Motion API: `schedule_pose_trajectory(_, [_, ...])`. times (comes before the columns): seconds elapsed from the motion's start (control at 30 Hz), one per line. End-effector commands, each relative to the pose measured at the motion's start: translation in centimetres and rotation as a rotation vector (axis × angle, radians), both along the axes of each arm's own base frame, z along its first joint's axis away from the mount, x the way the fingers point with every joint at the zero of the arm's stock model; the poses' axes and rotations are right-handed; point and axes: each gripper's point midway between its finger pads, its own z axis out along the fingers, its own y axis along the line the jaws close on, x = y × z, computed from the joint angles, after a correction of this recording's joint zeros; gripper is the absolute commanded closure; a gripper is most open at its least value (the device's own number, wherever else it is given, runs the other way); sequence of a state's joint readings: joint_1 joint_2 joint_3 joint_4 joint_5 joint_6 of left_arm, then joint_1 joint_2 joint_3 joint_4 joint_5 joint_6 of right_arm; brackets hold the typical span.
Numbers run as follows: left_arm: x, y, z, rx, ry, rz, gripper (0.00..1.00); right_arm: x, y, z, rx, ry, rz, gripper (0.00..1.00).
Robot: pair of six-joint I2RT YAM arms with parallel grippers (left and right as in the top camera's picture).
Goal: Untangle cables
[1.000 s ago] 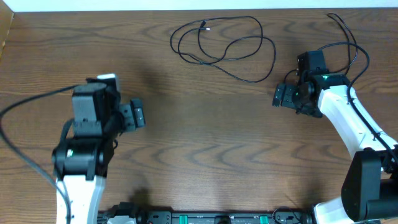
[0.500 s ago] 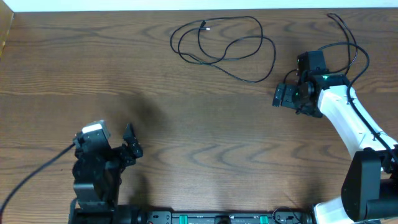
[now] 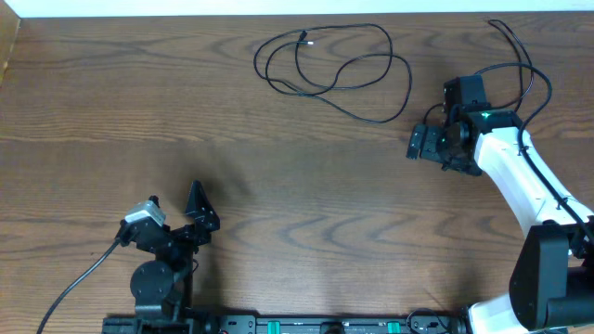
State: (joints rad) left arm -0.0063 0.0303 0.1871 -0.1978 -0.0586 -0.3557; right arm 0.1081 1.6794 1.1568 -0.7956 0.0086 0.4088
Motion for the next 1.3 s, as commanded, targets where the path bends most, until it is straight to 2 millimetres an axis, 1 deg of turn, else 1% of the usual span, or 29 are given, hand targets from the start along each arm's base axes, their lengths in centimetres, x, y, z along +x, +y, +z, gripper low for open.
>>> schedule_pose_trajectory(0.0, [0.2, 0.1, -0.3, -0.009, -0.032, 0.008, 0.08, -0.1, 0.0, 0.1, -0.012, -0.002, 0.008, 0.01])
schedule_pose_trajectory(0.3, [1.4, 0.1, -1.5, -0.009, -0.119, 0.007, 0.08, -0.1, 0.0, 0.1, -0.012, -0.002, 0.008, 0.01])
schedule_pose_trajectory(0.43, [1.4, 0.1, -1.9, -0.007, -0.106, 0.005, 0.07, -0.1, 0.0, 0.1, -0.012, -0.002, 0.008, 0.01])
schedule_pose_trajectory(0.5, [1.3, 0.1, -3.0, 0.002, -0.060, 0.005, 0.07, -0.1, 0.0, 0.1, -0.012, -0.002, 0.008, 0.01])
schedule_pose_trajectory(0.53, [1.2, 0.1, -4.4, 0.003, -0.001, 0.007, 0.08, -0.1, 0.0, 0.1, -0.012, -0.002, 0.008, 0.01])
schedule_pose_trajectory(0.57, [1.1, 0.1, -5.3, 0.008, 0.035, 0.002, 0.07, -0.1, 0.0, 0.1, -0.012, -0.002, 0.008, 0.01])
schedule_pose_trajectory(0.6, [1.1, -0.4, -5.2, 0.084, 0.038, -0.035, 0.08, -0.1, 0.0, 0.1, -0.012, -0.002, 0.008, 0.01])
schedule_pose_trajectory(0.87, [1.1, -0.4, -5.2, 0.216, 0.052, -0.057, 0.07, -0.1, 0.0, 0.1, -0.012, -0.002, 0.008, 0.01])
schedule_pose_trajectory(0.97, [1.2, -0.8, -5.2, 0.275, 0.055, -0.085, 0.07, -0.1, 0.0, 0.1, -0.012, -0.002, 0.008, 0.01])
schedule_pose_trajectory(1.07, [1.2, -0.9, -5.2, 0.273, 0.054, -0.093, 0.08, -0.1, 0.0, 0.1, -0.012, -0.002, 0.008, 0.01])
schedule_pose_trajectory(1.2, [1.2, -1.9, -5.2, 0.265, 0.044, -0.149, 0.07, -0.1, 0.0, 0.1, -0.012, -0.002, 0.008, 0.01])
schedule_pose_trajectory(1.27, [1.2, -2.0, -5.2, 0.264, 0.042, -0.154, 0.07, -0.1, 0.0, 0.1, -0.012, -0.002, 0.008, 0.01])
